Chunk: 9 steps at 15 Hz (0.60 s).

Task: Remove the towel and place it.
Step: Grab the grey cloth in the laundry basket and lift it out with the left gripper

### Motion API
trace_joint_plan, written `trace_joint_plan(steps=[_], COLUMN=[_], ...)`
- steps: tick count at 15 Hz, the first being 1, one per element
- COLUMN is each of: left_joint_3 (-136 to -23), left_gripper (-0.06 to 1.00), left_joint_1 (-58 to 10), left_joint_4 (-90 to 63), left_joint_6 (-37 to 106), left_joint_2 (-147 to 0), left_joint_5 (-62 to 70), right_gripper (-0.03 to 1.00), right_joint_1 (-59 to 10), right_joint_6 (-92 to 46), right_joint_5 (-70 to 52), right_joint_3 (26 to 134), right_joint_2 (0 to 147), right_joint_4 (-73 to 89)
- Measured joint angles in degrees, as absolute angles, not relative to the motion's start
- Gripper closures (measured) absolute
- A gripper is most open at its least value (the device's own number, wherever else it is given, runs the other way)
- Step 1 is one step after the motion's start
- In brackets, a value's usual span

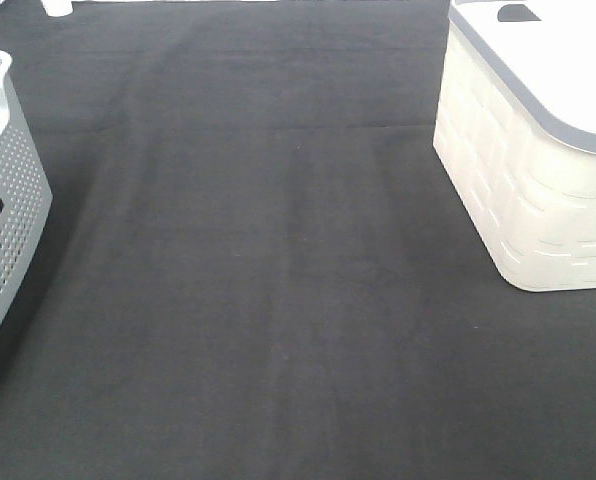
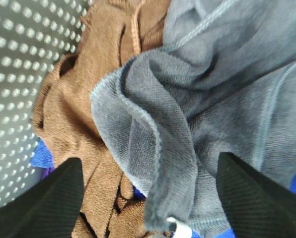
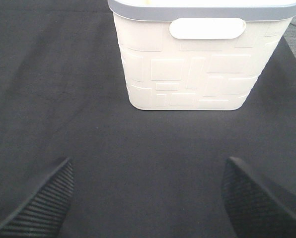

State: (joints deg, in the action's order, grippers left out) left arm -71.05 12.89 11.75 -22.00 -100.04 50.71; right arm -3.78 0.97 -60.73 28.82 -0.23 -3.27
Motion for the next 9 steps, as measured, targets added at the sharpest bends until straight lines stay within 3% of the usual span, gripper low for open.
trace_joint_plan(steps=[4,6,7,9], left_joint_3=[-71.0,-71.0,-71.0,-71.0], left_gripper=[0.39,0.60,0.79,0.94], left_joint_1=[12.9,12.9,12.9,12.9], left_joint_4=[11.7,11.7,11.1,9.9], left_joint_6=[-22.0,-22.0,-20.8,-18.2], left_joint_2=[-101.0,-101.0,-101.0,-101.0], left_joint_5=[50.7,50.7,50.7,50.6], right_gripper=[0.17,0.17,0.17,0.17], right_joint_1=[-3.8,-3.8,-3.8,-3.8], right_joint_6=[0.9,0.9,0.9,0.9], right_joint_5=[-60.7,-60.7,-60.7,-60.7], right_joint_3=[28.8,28.8,28.8,28.8], right_joint_2=[-0.2,-0.2,-0.2,-0.2], right_joint_4=[-3.3,-3.3,-3.3,-3.3])
